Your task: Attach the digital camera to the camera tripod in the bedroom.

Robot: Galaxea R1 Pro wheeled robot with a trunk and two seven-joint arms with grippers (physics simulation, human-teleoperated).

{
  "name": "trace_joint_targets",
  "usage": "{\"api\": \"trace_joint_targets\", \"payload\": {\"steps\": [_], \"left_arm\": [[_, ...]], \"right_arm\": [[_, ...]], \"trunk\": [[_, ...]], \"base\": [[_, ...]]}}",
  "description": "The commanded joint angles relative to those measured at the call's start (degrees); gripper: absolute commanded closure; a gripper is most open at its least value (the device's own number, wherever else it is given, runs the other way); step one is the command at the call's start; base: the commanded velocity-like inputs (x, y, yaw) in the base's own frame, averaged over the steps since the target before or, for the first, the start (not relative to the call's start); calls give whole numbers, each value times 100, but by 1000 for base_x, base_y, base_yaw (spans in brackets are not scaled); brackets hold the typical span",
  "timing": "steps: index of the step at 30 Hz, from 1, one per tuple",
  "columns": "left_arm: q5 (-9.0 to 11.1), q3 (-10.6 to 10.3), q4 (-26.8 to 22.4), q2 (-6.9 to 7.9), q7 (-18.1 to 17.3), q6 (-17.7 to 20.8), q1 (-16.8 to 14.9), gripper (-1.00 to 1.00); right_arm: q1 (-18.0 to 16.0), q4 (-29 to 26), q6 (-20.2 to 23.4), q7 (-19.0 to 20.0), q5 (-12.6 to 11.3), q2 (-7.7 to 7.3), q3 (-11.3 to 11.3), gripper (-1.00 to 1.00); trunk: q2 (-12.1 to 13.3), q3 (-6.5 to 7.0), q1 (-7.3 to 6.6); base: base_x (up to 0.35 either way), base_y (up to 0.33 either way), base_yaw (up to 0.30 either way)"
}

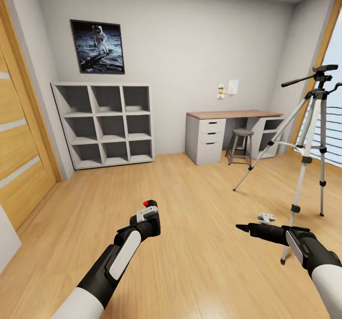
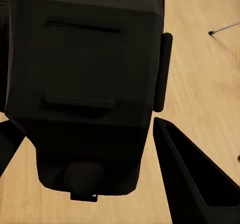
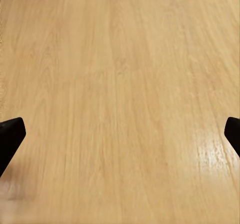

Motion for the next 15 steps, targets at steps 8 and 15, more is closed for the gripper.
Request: {"api": "trace_joint_targets", "payload": {"steps": [8,15], "left_arm": [[48,-2,-9,9,49,18,-4,100],[49,-8,-9,10,49,14,-4,100]], "right_arm": [[-3,-3,62,131,-182,-421,-22,-100],[-2,-3,63,191,-242,-482,-22,-100]], "trunk": [[320,138,-177],[600,263,-331]], "base": [[0,0,0],[0,0,0]]}}
